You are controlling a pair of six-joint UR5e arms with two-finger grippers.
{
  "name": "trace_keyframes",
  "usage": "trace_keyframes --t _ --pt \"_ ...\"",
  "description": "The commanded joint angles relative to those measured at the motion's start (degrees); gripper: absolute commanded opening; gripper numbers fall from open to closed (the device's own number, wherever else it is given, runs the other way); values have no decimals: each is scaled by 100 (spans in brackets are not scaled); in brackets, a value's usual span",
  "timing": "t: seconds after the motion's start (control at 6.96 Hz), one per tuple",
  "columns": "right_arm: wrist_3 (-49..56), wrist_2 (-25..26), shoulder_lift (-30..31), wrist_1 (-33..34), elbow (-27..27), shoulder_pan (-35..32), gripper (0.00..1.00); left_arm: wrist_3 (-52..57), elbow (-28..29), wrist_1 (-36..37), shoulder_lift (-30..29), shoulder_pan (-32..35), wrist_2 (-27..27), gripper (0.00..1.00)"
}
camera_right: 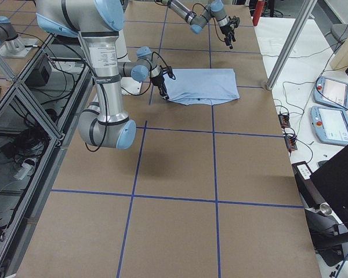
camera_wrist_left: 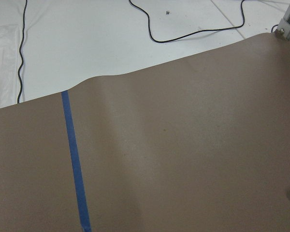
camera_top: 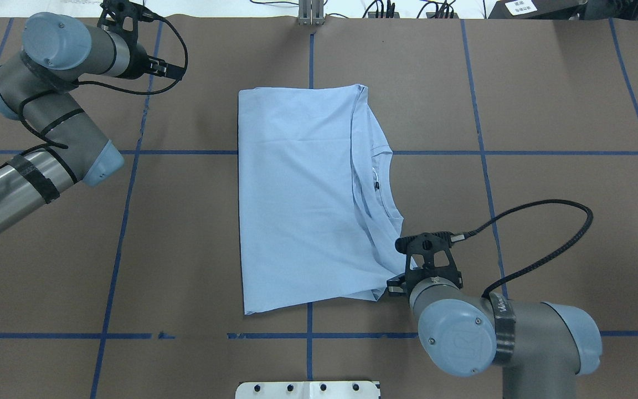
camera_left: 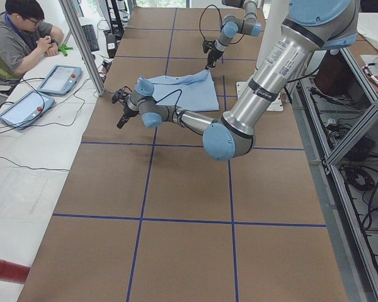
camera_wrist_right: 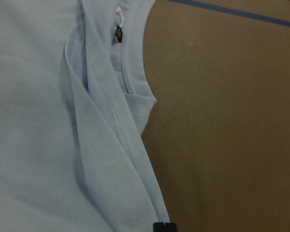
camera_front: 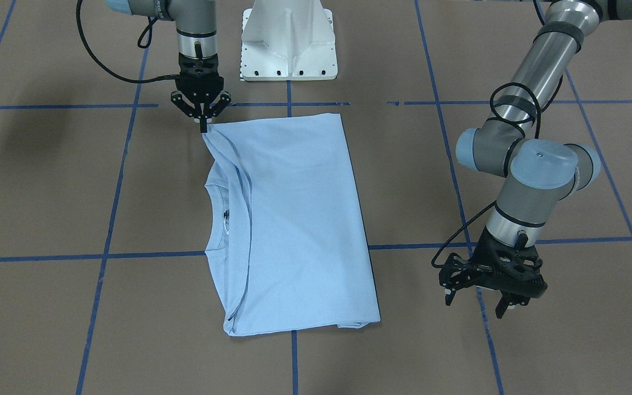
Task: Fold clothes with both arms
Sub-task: 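Pull the shirt corner with the right gripper toward the robot to square it, then release the shirt with the right gripper while moving the left gripper toward the robot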
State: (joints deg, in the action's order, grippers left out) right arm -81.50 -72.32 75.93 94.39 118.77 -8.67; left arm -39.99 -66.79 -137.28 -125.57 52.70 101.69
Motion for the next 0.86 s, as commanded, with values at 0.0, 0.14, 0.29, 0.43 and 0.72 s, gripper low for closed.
trace_keyframes --t 0.0,0.14,0.29,0.43,0.72 --pt "-1286 383 221 -17 76 443 0 0 0 -1 -2 -5 0 100" --pt "-1516 516 221 -8 68 567 0 0 0 -1 -3 -5 0 100" --pt "-1596 552 212 -17 50 612 8 0 0 -10 -3 -5 9 100" --pt "-1527 622 134 -17 -11 734 99 -9 -9 -1 -3 -5 9 100" --pt "-1247 605 -190 -565 33 386 100 -462 -323 25 -3 -58 26 100"
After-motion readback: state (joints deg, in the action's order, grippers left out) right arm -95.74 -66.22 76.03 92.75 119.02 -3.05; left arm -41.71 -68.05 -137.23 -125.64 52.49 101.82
